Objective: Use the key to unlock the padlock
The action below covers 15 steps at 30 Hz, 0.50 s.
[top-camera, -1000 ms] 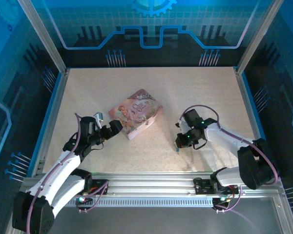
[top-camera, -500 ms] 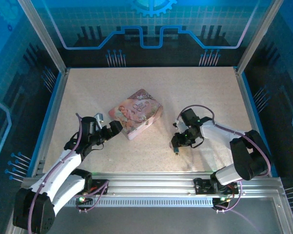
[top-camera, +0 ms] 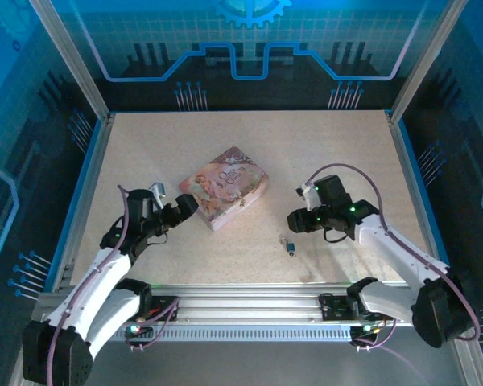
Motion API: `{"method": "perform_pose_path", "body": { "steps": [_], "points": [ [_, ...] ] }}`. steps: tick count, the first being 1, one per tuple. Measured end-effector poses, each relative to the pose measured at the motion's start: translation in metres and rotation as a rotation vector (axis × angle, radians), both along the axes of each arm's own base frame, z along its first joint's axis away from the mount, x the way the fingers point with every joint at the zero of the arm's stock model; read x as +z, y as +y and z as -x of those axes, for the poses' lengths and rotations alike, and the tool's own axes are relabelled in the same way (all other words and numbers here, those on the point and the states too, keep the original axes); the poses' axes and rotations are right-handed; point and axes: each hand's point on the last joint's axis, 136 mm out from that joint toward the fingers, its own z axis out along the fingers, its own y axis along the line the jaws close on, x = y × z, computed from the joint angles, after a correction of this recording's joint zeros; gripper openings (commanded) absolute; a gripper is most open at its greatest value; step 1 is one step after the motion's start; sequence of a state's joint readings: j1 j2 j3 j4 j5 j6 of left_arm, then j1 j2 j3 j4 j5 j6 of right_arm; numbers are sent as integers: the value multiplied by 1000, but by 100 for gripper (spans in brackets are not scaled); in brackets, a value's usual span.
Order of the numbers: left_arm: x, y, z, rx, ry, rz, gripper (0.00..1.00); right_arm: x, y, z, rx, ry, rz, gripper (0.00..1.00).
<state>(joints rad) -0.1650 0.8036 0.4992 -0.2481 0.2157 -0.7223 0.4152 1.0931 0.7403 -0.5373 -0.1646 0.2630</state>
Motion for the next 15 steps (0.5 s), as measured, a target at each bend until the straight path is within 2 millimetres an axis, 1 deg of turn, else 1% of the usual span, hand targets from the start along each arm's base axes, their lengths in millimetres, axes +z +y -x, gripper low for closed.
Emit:
{"method": "perform_pose_path", "body": {
  "steps": [4, 8, 12, 15],
  "points": [
    [22, 10, -6, 34, -55, -39, 99, 15, -16, -9, -45, -81, 15, 53],
    [41, 26, -11, 95, -118, -112, 99, 32, -34, -20, -102, -168, 15, 56],
    [52, 45, -15, 164, -162, -196, 99, 45, -52, -30, -165, -242, 11, 58],
    [58, 56, -17, 199, -194, -264, 99, 48, -67, -36, -219, -285, 12, 63]
  ]
}}
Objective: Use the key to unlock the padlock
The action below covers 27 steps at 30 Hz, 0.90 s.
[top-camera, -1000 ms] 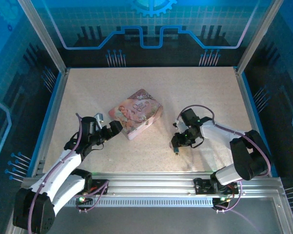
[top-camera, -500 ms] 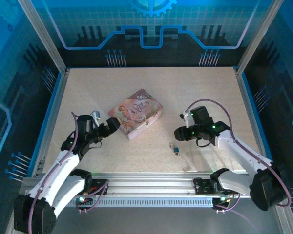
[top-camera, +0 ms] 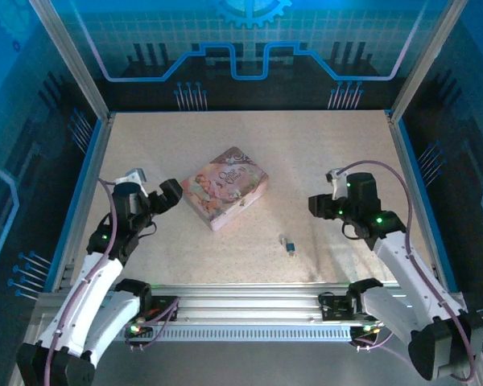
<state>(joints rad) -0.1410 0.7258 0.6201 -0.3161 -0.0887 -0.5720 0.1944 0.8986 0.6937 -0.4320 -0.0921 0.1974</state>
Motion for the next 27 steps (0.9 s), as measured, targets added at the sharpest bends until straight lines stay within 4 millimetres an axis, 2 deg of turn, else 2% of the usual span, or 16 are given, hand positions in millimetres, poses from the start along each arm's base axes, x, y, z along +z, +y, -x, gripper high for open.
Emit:
{"method": "perform_pose_path", "body": {
  "steps": [3, 6, 12, 16, 21, 27],
  "points": [
    [7, 11, -2, 37, -36, -66, 99, -1, -13, -4, -45, -33, 2, 71],
    [16, 23, -4, 81, -78, -126, 99, -2, -26, -9, -93, -72, 1, 74],
    [21, 41, -17, 136, -106, -228, 99, -4, -48, -19, -177, -143, 13, 100],
    [19, 51, -31, 160, -113, -285, 99, -8, -60, -25, -215, -191, 30, 100],
    [2, 72, -49, 210, -86, -332, 99, -18, -69, -33, -239, -245, 58, 100],
    [-37, 102, -66, 264, -36, -397, 99, -42, -75, -48, -240, -261, 115, 100]
  ]
}}
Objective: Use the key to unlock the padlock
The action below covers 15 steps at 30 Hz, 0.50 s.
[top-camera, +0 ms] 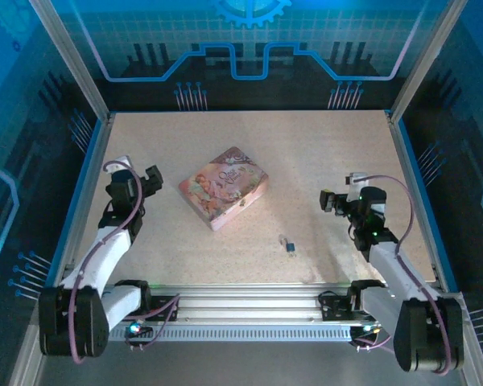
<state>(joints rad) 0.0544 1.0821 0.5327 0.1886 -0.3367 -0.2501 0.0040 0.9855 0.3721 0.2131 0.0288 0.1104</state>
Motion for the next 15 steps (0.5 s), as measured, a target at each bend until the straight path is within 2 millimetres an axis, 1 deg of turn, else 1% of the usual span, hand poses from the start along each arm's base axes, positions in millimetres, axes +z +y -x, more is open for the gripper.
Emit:
{"method": "perform_pose_path", "body": {
  "steps": [4, 7, 11, 15],
  "points": [
    [-30, 8, -9, -4, 42, -39, 99, -14, -1, -14, 2, 8, 18, 100],
    [-42, 5, -17, -46, 64, -62, 99, -24, -1, -22, 8, 14, 26, 100],
    [-37, -1, -23, -97, 42, -85, 99, -26, 1, -33, 23, -17, 34, 100],
    [-28, -5, -29, -133, 7, -112, 99, -19, 2, -43, 36, -74, 43, 100]
  ]
}}
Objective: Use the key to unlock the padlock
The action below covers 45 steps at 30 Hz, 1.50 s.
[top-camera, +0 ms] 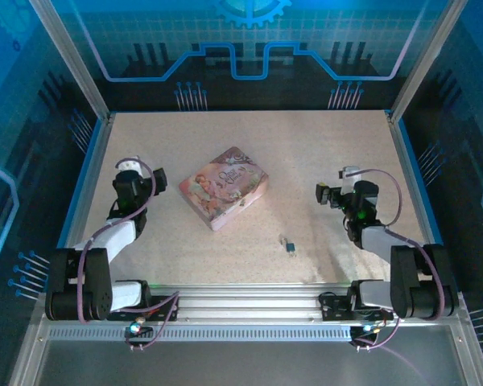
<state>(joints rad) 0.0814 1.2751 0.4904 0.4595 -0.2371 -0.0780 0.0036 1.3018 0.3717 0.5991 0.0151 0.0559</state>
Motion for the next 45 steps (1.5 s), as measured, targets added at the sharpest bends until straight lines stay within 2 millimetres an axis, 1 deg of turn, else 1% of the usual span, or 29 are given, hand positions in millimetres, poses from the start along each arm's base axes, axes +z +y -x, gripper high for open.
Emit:
{"method": "perform_pose_path", "body": {
  "steps": [2, 4, 10, 12, 16, 18, 22, 24, 29, 32, 35, 39, 45],
  "points": [
    [1, -1, -1, -11, -7, -3, 99, 3, 1, -5, 6, -31, 7, 100],
    [2, -3, -1, -22, -12, -3, 99, 0, 2, -8, 14, -47, 8, 100],
    [3, -9, -3, -64, -15, -7, 99, -26, 5, -12, 34, 0, 14, 100],
    [3, -12, -3, -79, -18, -3, 99, -29, 6, -15, 37, 17, 22, 100],
    [-6, -19, 1, -109, -27, 18, 99, -19, 13, -23, 48, -6, 38, 100],
    [-15, -22, 5, -123, -32, 34, 99, -17, 13, -24, 48, -11, 42, 100],
    [-40, -33, 7, -173, -22, 69, 99, -18, 13, -24, 46, -10, 49, 100],
    [-46, -38, 6, -200, -22, 81, 99, -18, 13, -24, 46, -9, 50, 100],
    [-51, -46, -2, -251, -90, 92, 99, -18, 13, -24, 46, -7, 51, 100],
    [-46, -46, -4, -253, -113, 87, 99, -18, 12, -24, 47, -7, 54, 100],
    [-48, -47, -6, -250, -100, 82, 99, -18, 12, -24, 47, -7, 54, 100],
    [-45, -54, -11, -263, -97, 72, 99, -18, 13, -24, 48, -7, 54, 100],
    [-46, -52, -11, -254, -92, 69, 99, -18, 12, -24, 43, -7, 56, 100]
  ]
}}
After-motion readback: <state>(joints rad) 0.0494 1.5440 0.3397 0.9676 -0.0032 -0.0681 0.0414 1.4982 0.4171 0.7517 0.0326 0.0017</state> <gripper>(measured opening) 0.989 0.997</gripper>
